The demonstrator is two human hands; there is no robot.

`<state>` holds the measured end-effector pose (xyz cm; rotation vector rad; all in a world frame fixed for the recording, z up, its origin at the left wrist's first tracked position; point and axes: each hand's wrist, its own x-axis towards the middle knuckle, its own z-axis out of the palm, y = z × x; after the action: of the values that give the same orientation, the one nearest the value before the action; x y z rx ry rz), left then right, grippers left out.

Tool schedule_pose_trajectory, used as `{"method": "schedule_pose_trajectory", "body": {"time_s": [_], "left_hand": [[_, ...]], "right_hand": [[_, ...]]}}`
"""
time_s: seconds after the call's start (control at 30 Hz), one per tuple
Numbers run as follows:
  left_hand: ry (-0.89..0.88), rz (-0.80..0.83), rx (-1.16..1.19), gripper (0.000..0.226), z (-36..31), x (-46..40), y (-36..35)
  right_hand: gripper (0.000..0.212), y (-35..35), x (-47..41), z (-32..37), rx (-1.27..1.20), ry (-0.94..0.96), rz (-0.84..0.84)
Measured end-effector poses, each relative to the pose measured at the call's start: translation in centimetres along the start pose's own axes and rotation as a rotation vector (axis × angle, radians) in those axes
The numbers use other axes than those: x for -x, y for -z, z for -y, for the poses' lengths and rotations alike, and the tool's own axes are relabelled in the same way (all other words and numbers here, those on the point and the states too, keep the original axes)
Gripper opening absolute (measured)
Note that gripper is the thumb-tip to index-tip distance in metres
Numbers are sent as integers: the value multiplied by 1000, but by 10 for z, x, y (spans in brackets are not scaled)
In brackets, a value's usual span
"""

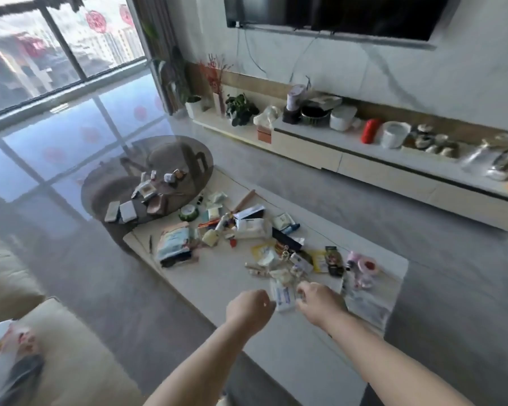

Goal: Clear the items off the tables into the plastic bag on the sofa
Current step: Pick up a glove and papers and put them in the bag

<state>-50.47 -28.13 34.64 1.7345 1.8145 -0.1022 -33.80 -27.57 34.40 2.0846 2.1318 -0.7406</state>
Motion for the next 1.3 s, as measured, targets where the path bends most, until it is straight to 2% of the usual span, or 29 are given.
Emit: {"method": "schedule_pose_trajectory", "body": {"time_s": [0.23, 0.4, 0.47, 0.63, 0.7, 0.83, 1.07, 1.3], "left_hand": [[-105, 113, -99, 33, -77, -19, -53], [-117, 216, -89, 33, -99, -55, -90], [-103, 260, -79, 32, -102, -74, -108], [-75, 348, -91, 32, -101, -125, -152], [-60, 362, -89, 32, -102, -147, -169], [20, 388, -15, 33, -102, -187, -207], [157, 420, 97, 51, -104, -258, -289], [373, 262, 100, 73, -105, -302, -351]], "right_hand": [[18, -8, 17, -99, -196, -252, 29], [14, -29, 5, -147, -338, -420, 26], [5, -44, -2, -163, -377, -486, 26], [4, -94, -31, -199, -461, -607, 59], [16, -113, -48, -213, -506, -645, 58], [26, -145, -84, -240, -474, -628, 77], [35, -202, -148, -301, -360, -553, 97], [44, -246, -207, -342, -211, -488, 58]]}}
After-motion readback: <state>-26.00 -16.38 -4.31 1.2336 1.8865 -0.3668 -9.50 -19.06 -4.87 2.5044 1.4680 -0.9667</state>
